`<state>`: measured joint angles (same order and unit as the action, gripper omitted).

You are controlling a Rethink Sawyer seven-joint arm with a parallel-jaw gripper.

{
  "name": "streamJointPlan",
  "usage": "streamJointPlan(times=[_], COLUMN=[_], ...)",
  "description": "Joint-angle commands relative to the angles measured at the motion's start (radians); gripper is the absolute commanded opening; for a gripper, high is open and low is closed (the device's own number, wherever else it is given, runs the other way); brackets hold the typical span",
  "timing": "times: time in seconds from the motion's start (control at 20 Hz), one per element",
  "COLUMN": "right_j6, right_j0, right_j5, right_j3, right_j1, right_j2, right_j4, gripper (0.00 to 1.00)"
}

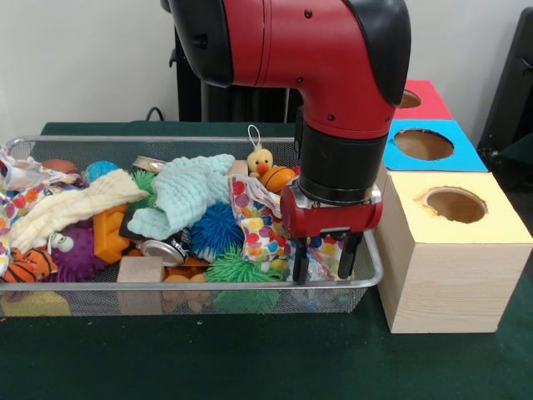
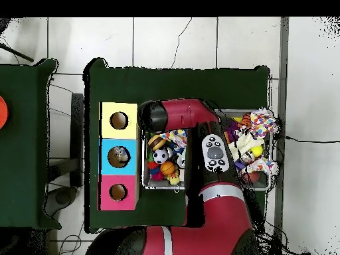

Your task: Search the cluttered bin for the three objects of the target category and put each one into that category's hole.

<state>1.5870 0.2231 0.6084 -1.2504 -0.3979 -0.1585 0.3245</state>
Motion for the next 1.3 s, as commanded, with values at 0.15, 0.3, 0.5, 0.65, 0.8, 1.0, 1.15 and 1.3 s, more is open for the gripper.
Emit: streamJointPlan(times=[0.15, 0.3, 0.5, 0.65, 0.8, 1.0, 1.15, 1.3], right_j6=[0.154, 0.16, 0.158, 0.155, 0.162, 0.154, 0.153, 0.15], right_j0=[0.006, 0.003, 0.005, 0.009, 0.006, 0.009, 0.009, 0.008], right_j5=[-0.069, -0.076, -0.077, -0.085, -0.107, -0.099, -0.1, -0.091], right_j3=[-0.01, -0.008, -0.008, 0.001, 0.012, 0.012, 0.012, 0.012], right_j1=[0.098, 0.102, 0.103, 0.12, 0.137, 0.137, 0.139, 0.137], right_j2=[0.007, 0.011, 0.009, 0.005, 0.008, 0.007, 0.008, 0.009], right_j4=[-0.002, -0.001, -0.001, -0.001, 0.004, 0.004, 0.004, 0.004], gripper=[1.0, 1.0, 1.0, 1.0, 1.0, 1.0, 1.0, 1.0])
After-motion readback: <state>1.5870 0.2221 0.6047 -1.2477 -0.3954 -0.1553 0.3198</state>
